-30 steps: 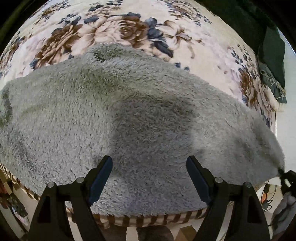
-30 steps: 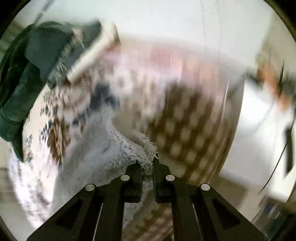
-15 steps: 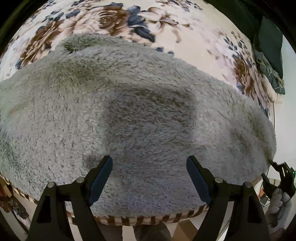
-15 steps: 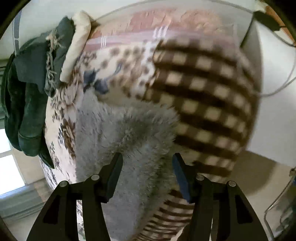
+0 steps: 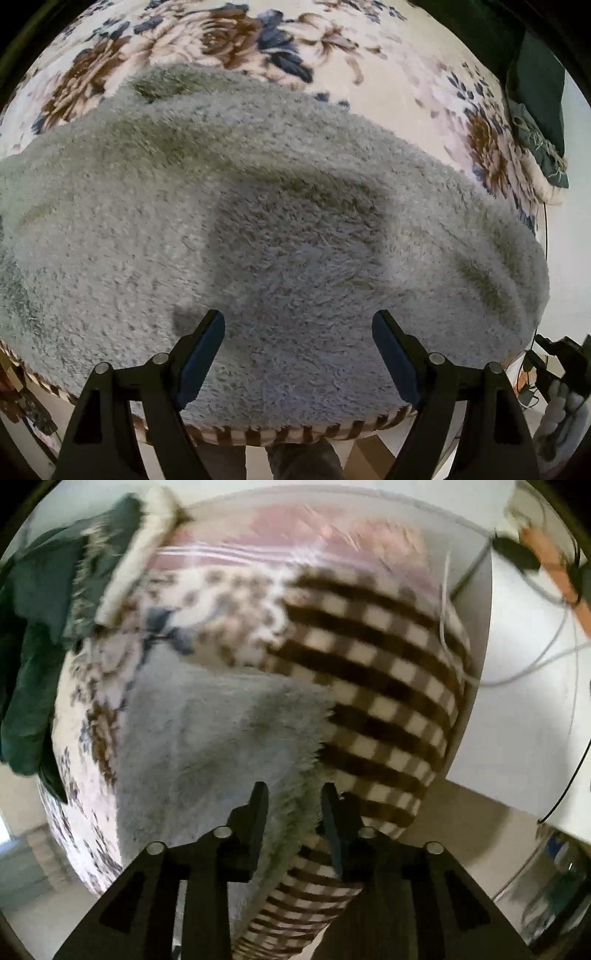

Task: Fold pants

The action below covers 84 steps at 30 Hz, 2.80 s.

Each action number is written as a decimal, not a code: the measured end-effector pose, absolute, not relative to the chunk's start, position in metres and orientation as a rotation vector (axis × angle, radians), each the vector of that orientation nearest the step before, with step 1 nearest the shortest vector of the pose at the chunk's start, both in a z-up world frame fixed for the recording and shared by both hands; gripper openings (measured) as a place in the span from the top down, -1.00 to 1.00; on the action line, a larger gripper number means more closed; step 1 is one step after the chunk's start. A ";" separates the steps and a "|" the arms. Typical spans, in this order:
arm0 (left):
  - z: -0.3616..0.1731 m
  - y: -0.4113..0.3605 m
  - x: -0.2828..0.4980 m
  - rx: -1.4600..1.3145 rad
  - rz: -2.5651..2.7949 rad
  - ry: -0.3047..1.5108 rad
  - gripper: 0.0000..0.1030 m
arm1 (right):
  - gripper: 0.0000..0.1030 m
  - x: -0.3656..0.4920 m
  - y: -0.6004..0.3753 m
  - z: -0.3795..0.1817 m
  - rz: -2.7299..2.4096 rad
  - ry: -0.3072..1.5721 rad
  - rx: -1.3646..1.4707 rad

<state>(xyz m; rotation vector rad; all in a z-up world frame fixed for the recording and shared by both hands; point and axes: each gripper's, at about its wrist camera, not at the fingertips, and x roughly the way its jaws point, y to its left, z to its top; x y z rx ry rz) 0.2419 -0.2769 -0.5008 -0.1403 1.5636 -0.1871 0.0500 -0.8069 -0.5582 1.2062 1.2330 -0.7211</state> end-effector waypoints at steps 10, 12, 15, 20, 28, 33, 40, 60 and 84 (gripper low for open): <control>-0.458 -0.140 0.235 -0.316 0.092 1.439 -0.57 | -0.01 0.229 -0.560 -0.562 0.046 1.534 0.957; -0.451 -0.096 0.233 -0.336 0.171 1.409 -0.57 | -0.01 0.265 -0.508 -0.559 0.163 1.554 0.869; -0.447 -0.037 0.232 -0.365 0.270 1.376 -0.57 | -0.02 0.327 -0.423 -0.550 0.308 1.556 0.682; -0.453 0.036 0.225 -0.461 0.382 1.338 -0.57 | -0.06 0.390 -0.312 -0.558 0.442 1.568 0.169; -0.477 0.090 0.206 -0.625 0.439 1.318 -0.57 | 0.91 0.412 -0.259 -0.590 0.339 1.514 -0.352; -0.489 0.108 0.191 -0.686 0.447 1.333 -0.57 | 0.93 0.449 -0.311 -0.573 0.121 1.469 -0.121; -0.495 0.133 0.181 -0.759 0.478 1.316 -0.57 | 0.76 0.480 -0.325 -0.603 0.026 1.685 -0.051; -0.499 0.138 0.222 -0.758 0.191 1.213 0.61 | -0.08 0.216 -0.365 -0.612 -0.191 1.808 1.046; -0.502 0.173 0.215 -0.784 0.263 1.294 0.42 | 0.61 0.172 -0.328 -0.600 -0.037 1.915 0.930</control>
